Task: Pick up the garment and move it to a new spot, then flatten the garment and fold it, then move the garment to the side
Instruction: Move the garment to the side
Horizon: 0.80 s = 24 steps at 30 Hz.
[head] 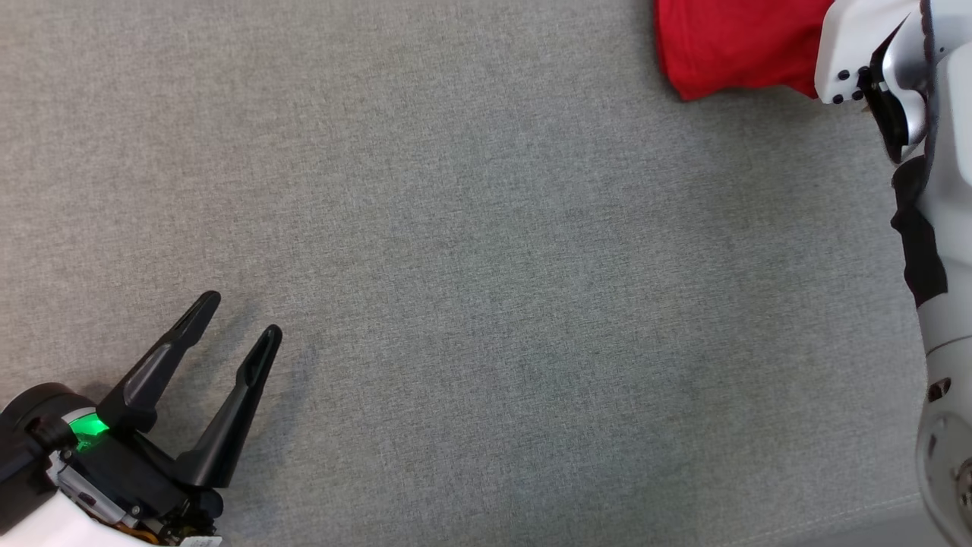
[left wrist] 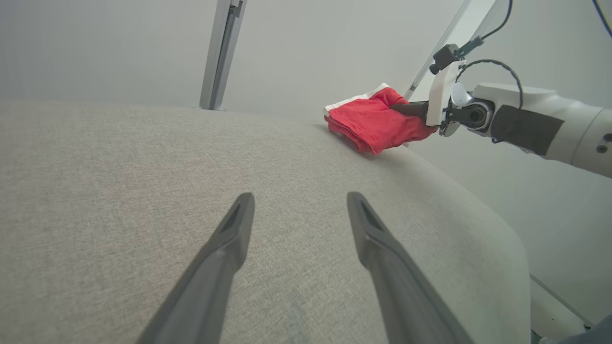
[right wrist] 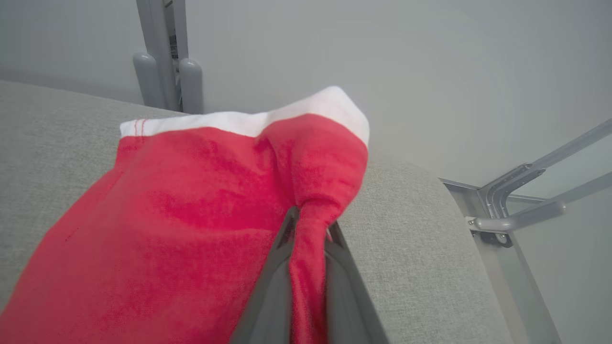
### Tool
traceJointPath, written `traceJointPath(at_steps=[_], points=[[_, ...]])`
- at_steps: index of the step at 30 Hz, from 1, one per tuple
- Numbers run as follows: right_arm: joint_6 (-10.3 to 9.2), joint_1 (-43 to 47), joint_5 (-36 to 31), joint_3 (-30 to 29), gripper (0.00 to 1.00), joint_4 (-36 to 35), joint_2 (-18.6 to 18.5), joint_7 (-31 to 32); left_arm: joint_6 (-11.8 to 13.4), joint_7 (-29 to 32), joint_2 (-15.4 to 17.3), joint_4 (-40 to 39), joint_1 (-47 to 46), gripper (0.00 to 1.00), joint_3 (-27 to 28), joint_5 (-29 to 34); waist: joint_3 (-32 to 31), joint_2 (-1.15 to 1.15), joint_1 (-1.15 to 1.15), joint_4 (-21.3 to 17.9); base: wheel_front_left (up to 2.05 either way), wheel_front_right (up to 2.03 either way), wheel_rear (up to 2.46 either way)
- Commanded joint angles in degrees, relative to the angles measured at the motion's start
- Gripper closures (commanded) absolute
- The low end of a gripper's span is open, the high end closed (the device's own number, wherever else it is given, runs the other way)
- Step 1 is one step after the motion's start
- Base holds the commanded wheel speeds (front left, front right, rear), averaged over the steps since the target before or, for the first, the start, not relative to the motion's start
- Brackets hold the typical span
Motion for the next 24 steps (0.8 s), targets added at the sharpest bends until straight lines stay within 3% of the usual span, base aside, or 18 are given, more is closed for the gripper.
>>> traceJointPath(at_steps=[1,5,6,7,9,10,17,24], points=[[-0.01,1.9,-3.2,-1.2,1.0,-3.9,0.7,2.2,-0.1,-0.1,0.9,-0.5,0.1,0.0,0.4,0.3,1.1,0.0,0.0,0.0,0.0,0.0,0.0],[-0.01,6.2,-10.3,-4.9,1.0,-17.2,1.7,8.6,-0.1,-0.1,1.7,-1.0,-0.6,0.0,0.3,0.0,2.7,0.0,0.0,0.5,0.0,0.0,0.0],[-0.01,8.8,-12.1,-5.6,1.0,-23.5,2.2,11.1,-0.1,-0.1,2.2,-1.1,-1.0,0.0,0.2,-0.2,3.3,0.0,0.0,0.9,0.0,0.0,0.0],[-0.01,10.0,-11.2,-5.1,0.93,-26.1,2.3,12.1,-0.1,-0.1,2.4,-1.2,-1.4,0.0,0.0,-0.3,3.6,0.0,0.0,1.2,0.0,0.0,0.0],[-0.01,12.4,-10.1,-4.3,0.56,-31.1,2.3,14.4,-0.1,-0.1,2.7,-1.1,-1.8,0.0,-0.1,-0.6,4.0,0.0,0.0,1.7,0.0,0.0,0.0],[-0.01,13.6,-9.4,-4.1,0.02,-33.4,2.2,15.2,-0.1,-0.1,2.7,-1.0,-1.9,0.0,-0.2,-0.6,4.1,0.0,0.0,1.8,0.0,0.0,0.0],[-0.01,19.6,-6.6,-2.0,0.0,-44.2,2.1,20.0,-0.1,-0.1,2.7,-0.1,-2.9,0.0,-0.7,-0.9,3.7,0.0,0.0,2.3,0.0,0.0,0.0],[-0.01,22.4,-4.6,-1.2,0.0,-47.1,2.2,22.4,-0.1,-0.1,2.2,0.6,-2.8,0.0,-1.2,-0.9,2.4,0.0,0.0,2.2,0.0,0.0,0.0]])
